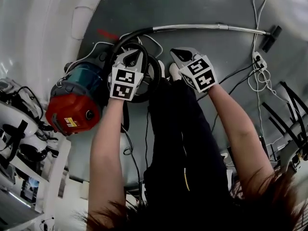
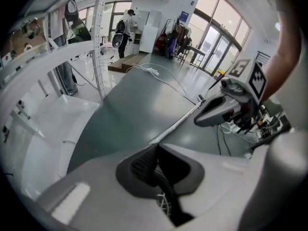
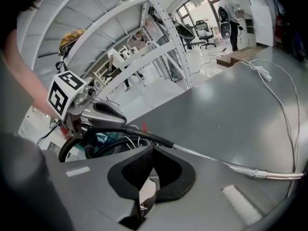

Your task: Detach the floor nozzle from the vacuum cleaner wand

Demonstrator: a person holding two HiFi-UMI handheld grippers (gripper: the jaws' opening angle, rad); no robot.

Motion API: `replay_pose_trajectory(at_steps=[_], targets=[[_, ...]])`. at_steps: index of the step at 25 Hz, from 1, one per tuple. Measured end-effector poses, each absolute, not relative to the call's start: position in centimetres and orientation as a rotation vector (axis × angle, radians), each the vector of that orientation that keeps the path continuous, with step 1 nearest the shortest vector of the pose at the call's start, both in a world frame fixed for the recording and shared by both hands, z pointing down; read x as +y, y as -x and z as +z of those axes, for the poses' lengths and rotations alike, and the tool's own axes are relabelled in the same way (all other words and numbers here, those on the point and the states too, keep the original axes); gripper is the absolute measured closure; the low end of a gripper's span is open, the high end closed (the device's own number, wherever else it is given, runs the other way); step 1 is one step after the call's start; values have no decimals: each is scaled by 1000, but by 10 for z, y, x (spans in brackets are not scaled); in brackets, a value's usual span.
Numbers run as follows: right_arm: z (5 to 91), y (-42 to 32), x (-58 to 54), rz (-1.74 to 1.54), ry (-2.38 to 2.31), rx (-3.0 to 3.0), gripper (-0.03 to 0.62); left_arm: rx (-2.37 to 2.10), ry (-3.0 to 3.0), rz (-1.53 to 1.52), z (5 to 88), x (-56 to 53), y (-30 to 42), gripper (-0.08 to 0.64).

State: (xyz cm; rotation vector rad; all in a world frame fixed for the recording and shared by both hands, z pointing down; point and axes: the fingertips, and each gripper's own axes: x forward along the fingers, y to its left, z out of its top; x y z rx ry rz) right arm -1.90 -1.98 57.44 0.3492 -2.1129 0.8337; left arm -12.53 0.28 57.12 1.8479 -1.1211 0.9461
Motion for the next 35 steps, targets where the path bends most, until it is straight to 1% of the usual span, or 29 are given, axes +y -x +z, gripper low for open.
replay_pose_trajectory(at_steps=[4,8,11,17,21,24,28,35], targets=[[617,17,-17,862,-401,-2074,594,-1151,-1818,907,605,0,123,551],[647,25,-23,861,-404,-2077,594,-1118,-1862,917,631,-10,104,549],[659,37,-34,793,-424,-2133,594,-1150,-1889,939,645,-17,104,549],[690,48,-33,617,-355,-2170,592,-1299,-1761,783,676,-23,123,549],[714,52,-29,518,-329,-2159,589,-1314,-1747,731,694,-24,123,526],[733,55,-28,483,-307,-2135,518,-1351,-1775,653,695,-43,125,492],[756,59,-31,369,-270,-2097,460,-1384,-1812,640,704,-59,132,431],[794,65,-30,72,-50,-1993,371,-1400,-1714,510,718,-49,146,416]])
